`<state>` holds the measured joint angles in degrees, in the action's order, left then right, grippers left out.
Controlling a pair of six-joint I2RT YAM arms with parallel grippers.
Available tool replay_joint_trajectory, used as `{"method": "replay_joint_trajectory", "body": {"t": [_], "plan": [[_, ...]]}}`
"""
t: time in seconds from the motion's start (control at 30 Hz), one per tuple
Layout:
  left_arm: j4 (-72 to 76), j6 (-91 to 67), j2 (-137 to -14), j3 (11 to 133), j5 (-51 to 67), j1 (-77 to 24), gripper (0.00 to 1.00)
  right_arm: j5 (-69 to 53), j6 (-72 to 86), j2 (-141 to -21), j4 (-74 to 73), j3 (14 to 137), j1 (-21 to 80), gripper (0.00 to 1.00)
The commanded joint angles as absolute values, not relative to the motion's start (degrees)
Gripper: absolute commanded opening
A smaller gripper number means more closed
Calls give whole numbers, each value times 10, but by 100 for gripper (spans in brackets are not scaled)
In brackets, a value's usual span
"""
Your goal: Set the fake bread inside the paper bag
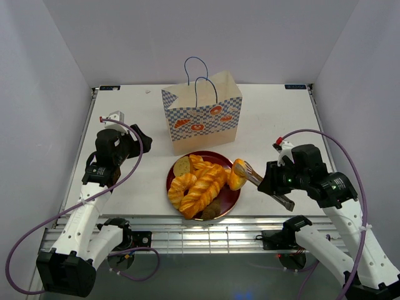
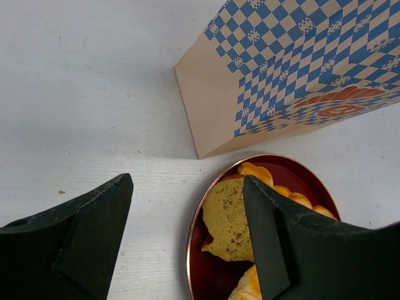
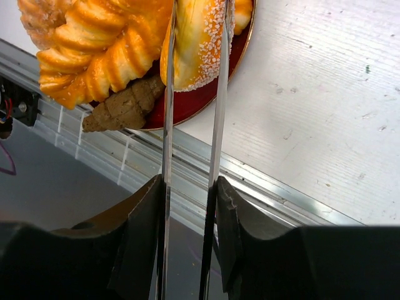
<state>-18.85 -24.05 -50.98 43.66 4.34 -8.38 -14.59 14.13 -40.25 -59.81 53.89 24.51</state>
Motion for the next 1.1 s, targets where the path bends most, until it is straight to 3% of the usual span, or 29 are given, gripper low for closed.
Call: {"method": "replay_joint_trajectory", "body": {"t": [0.0, 0.37, 0.77, 1.07], "plan": [[-180, -242, -501, 445, 53, -86, 82, -120, 133, -407, -599, 596, 249, 38], [-177, -244, -504, 443, 63, -86, 82, -69, 128, -488, -573, 770, 249, 39], [-174, -235, -499, 443, 81, -85, 81, 24, 94, -728, -533, 1086, 248, 40], [-169, -235, -499, 441, 94, -86, 81, 9, 96, -862, -461, 1171, 248, 40]]}}
